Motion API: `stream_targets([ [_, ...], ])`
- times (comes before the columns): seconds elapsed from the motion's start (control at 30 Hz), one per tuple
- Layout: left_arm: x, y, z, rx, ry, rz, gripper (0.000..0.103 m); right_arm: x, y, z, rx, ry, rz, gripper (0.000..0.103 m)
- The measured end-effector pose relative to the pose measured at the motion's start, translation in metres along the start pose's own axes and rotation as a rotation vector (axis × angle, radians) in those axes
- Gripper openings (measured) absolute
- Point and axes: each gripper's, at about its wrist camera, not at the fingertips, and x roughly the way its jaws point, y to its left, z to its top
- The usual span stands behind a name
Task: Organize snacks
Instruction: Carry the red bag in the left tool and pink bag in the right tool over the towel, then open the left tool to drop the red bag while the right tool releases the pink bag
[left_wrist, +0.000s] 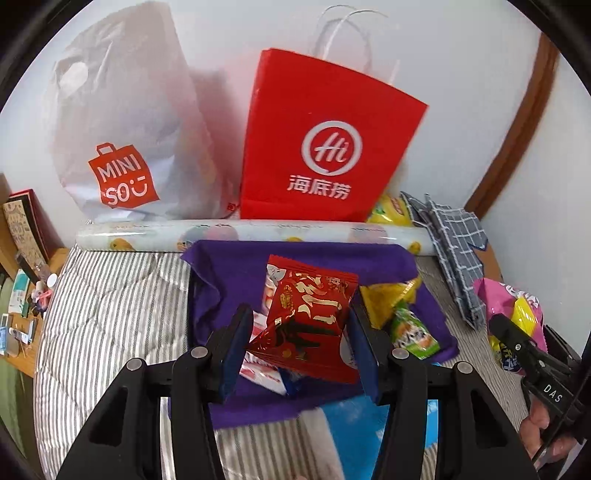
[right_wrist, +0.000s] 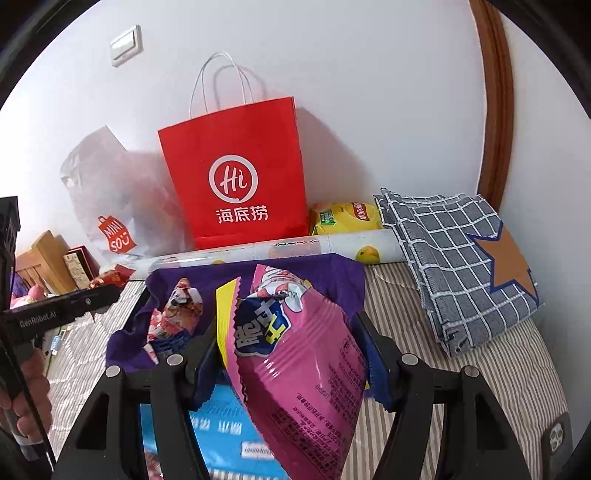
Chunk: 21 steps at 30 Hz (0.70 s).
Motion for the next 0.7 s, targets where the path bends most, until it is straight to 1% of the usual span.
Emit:
stream_targets([
  [0.17,0.018,0.007,0.007,-0.022,0.021,-0.012,0.052,0.028,0.002,0.006,-0.006,0.019,0.02,0.064],
  [0.47,0.05,0.003,0.014,-0.013,0.064,-0.027,0.052,0.077,0.017,0.012,-0.047,0.07,0.061,0.064],
  [0.7,0.075,0.001,0.008,-0.02,0.118,-0.031,0.052,0.097,0.014,0.005,-0.032,0.122,0.075,0.064],
])
